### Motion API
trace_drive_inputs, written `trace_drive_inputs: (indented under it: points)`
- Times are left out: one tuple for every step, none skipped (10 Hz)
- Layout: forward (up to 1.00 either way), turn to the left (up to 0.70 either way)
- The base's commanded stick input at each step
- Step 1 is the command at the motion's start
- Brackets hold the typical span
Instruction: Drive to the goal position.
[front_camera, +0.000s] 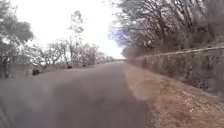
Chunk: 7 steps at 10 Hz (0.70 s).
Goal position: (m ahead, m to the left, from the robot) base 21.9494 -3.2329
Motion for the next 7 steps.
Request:
trace_drive_inputs:
  points:
    - [0.70,0.00]
    - [0.70,0.00]
    - [0.70,0.00]
    - [0.70,0.00]
    - [0.70,0.00]
    - [0.70,0.00]
    - [0.70,0.00]
